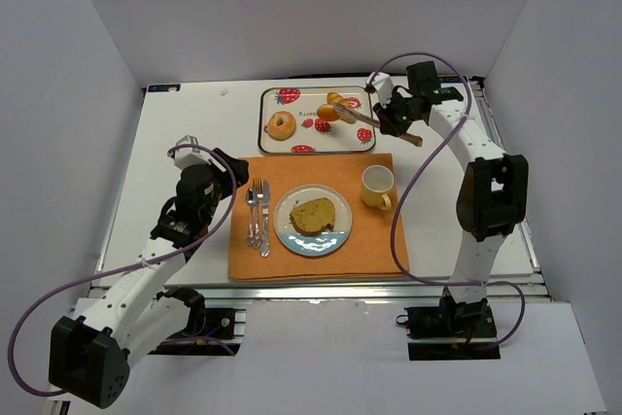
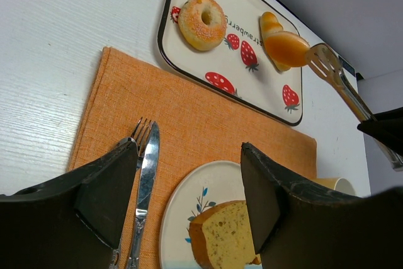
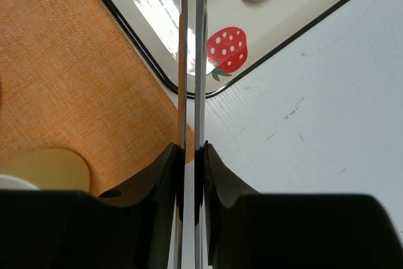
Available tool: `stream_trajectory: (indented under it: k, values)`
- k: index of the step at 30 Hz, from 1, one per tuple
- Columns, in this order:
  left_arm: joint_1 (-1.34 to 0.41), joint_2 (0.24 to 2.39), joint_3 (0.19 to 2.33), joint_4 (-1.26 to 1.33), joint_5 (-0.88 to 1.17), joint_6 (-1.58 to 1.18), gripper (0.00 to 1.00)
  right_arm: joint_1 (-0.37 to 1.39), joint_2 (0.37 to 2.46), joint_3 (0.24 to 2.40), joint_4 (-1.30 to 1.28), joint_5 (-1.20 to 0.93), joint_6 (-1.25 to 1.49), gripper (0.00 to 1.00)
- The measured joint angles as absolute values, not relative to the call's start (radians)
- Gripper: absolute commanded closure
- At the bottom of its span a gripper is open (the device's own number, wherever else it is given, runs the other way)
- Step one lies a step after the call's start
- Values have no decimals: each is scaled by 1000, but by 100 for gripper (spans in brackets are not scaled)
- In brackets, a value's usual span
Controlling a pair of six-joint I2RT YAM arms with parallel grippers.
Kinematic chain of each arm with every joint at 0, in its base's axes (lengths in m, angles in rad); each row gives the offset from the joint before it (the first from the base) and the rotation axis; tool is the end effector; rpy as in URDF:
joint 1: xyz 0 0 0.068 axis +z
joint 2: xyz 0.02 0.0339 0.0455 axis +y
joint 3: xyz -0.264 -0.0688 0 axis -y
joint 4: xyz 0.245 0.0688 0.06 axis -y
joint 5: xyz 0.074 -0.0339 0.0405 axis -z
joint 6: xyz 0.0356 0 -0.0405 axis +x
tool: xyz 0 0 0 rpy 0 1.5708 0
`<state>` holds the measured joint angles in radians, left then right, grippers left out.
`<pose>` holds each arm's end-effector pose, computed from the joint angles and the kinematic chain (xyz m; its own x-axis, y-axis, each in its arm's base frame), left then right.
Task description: Place the bread
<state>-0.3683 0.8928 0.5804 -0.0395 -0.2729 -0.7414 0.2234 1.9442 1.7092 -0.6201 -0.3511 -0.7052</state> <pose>0.1972 -0.0658 0.2636 -0.3119 -0.5767 -0.7551 -0.1355 0.8136 -0.5654 0.4254 0.1092 0.2795 -0.2829 -0.6884 -0.6679 -0.8030 0.5508 -0.2277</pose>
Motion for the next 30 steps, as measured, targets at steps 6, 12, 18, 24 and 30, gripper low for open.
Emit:
stream_trajectory:
  k: [6,12,18,24,30]
  values:
    - [-368,892,580,-38,-273,-741,24,223,1877,1649,-622,-394,-691,100]
    - [-368,881,580,-37,-273,-742,24,226,1736,1531,-680,-501,-691,100]
    - [-368,881,580,-36,-273,-742,24,273,1527,1380,-761,-583,-726,100]
    - [-368,881,580,-37,-273,-743,24,345,1374,1206,-840,-647,-801,100]
    - [-368,856,563,-36,-273,-755,24,372,1239,1021,-921,-663,-905,100]
